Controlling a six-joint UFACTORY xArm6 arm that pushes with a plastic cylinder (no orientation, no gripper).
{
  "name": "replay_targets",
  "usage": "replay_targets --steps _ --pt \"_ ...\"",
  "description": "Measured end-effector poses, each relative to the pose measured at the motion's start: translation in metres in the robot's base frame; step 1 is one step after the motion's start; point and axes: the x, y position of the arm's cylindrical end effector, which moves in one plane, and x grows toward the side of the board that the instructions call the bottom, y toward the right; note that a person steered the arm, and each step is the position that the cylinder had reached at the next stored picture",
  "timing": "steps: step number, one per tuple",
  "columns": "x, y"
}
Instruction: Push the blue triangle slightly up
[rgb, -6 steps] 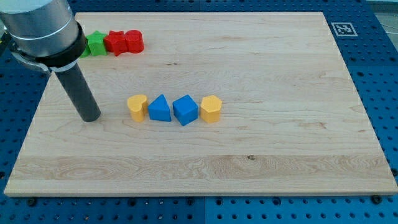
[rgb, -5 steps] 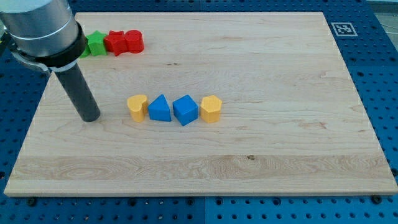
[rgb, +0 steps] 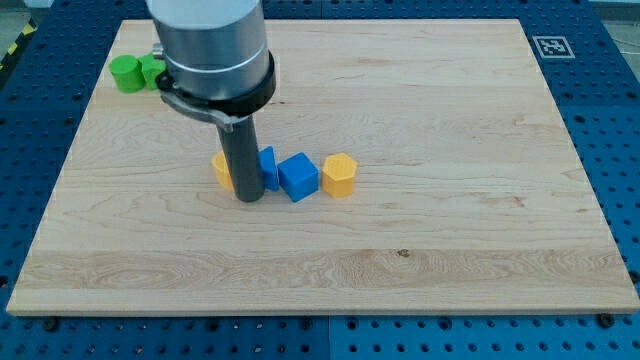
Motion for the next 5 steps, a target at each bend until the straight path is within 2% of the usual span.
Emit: replay_targets --steps 2,3,4,5 --pt "-0.026 0.0" --pt "-0.002 0.001" --pt "0.05 0.009" --pt "0.062 -0.006"
